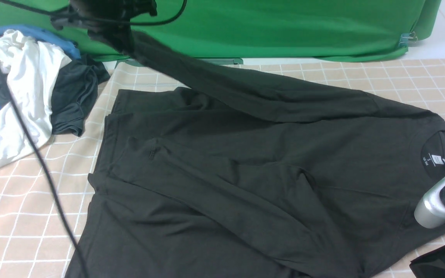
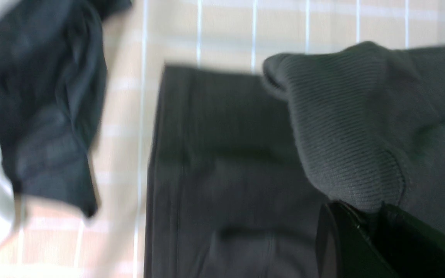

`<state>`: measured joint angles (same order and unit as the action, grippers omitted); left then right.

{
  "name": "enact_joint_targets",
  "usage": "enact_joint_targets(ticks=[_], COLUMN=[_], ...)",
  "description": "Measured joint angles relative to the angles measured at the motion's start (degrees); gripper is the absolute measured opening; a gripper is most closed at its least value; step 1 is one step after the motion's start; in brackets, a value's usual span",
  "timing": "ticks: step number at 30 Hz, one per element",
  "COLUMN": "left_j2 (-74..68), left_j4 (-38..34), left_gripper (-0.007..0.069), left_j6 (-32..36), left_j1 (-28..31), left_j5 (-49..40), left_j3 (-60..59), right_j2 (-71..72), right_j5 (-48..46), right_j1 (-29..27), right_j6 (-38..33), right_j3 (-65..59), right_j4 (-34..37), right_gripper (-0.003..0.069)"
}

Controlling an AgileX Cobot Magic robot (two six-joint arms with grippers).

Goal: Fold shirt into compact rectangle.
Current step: 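Fold the left side of the dark shirt inward over its body with the left gripper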

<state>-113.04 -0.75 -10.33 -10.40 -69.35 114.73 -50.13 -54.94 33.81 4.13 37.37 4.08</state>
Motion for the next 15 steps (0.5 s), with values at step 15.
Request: enact_joint_targets(ticks=[15], left_j2=[14.33], left_j4=[-0.27], left_gripper=[0.004], left_j6=[-4.31], left_j1=[0.0], left_j5=[3.49], left_j3=[-36.48], right_j2=[0.0], right_j5=[1.53], right_j1=[0.0], right_j6=[0.0], right_j3=[0.0], right_j4=[0.0], right_gripper=[0.0031])
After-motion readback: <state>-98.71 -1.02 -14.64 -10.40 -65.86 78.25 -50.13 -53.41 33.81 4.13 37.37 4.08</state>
